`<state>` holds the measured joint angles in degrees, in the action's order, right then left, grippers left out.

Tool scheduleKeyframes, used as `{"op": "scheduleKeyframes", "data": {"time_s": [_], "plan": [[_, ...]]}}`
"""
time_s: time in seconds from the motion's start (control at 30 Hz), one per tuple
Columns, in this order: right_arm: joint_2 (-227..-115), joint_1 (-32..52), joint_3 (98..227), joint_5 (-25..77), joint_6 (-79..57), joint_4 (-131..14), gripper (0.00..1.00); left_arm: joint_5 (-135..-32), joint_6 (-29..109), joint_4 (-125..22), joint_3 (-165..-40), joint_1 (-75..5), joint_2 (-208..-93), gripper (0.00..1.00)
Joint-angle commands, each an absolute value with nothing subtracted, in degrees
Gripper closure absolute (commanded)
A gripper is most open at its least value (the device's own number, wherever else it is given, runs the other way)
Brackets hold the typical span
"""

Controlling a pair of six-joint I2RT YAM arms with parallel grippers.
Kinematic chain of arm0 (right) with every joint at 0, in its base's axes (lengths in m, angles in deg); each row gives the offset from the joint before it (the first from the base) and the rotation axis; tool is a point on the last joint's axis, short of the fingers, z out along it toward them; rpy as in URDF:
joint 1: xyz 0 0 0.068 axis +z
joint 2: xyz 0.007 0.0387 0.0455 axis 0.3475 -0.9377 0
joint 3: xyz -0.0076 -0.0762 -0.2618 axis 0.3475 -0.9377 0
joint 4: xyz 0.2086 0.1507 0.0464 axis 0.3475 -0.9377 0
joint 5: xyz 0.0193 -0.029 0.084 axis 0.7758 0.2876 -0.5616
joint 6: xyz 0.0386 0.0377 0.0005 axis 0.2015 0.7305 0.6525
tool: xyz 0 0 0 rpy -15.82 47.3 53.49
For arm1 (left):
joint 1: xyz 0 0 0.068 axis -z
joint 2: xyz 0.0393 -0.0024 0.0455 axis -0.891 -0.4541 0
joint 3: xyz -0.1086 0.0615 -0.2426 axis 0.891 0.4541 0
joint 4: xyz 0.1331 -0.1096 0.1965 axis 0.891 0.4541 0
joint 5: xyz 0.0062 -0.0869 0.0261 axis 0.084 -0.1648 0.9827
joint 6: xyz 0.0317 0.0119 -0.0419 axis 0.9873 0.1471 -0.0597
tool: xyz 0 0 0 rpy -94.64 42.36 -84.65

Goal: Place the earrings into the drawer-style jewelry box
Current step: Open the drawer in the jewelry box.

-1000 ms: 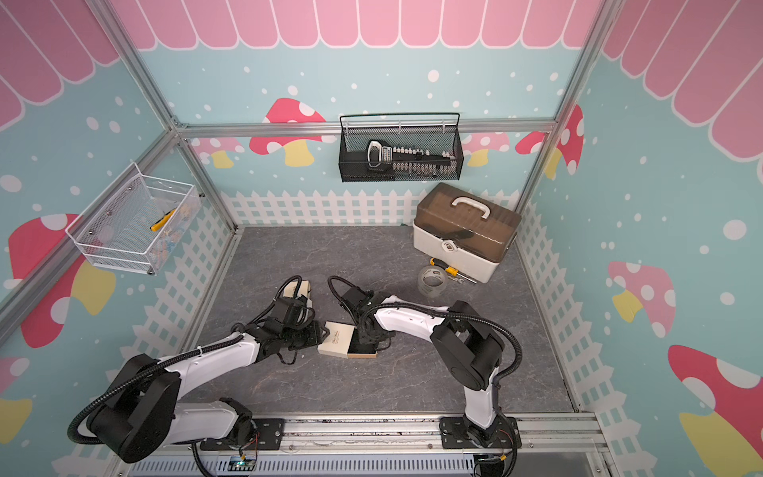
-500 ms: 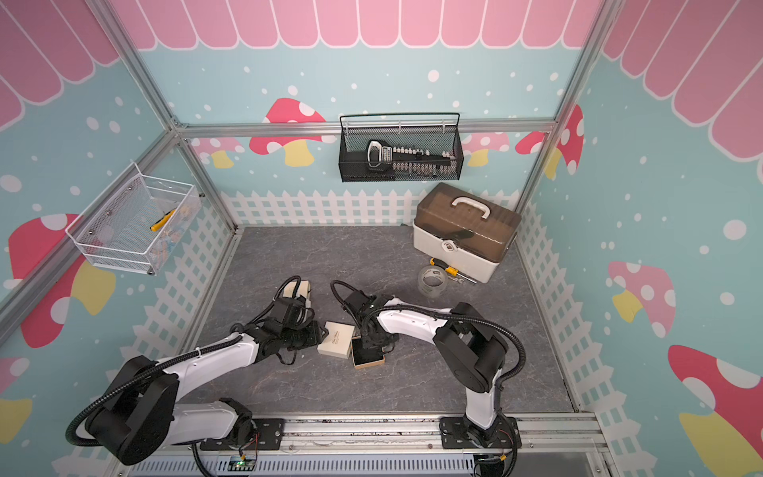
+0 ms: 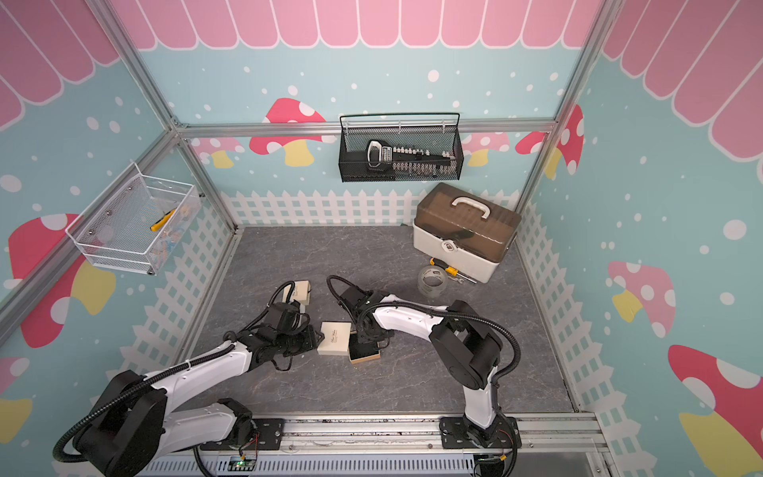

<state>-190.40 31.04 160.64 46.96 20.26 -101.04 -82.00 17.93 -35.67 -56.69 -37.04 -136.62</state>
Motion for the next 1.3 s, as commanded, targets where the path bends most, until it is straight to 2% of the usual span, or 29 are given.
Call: {"op": "scheduleKeyframes", "data": {"time_s": [0.0,0.97,1.27], "plan": [[-193.04,31.25,163.21,48.93,21.99,-100.73,1.00,-82.41,17.52,-33.08,-55.47,-37.15,-136.69,0.57],[-192.46,27.99,161.28,52.71,28.41,-94.62,1.00,-82.59,18.58,-32.76,-55.73,-37.15,-140.43,0.58],[-191.95,27.89,159.16,49.68,29.52,-93.09,1.00,-82.46,18.89,-32.74,-55.98,-37.14,-140.46,0.58]]}}
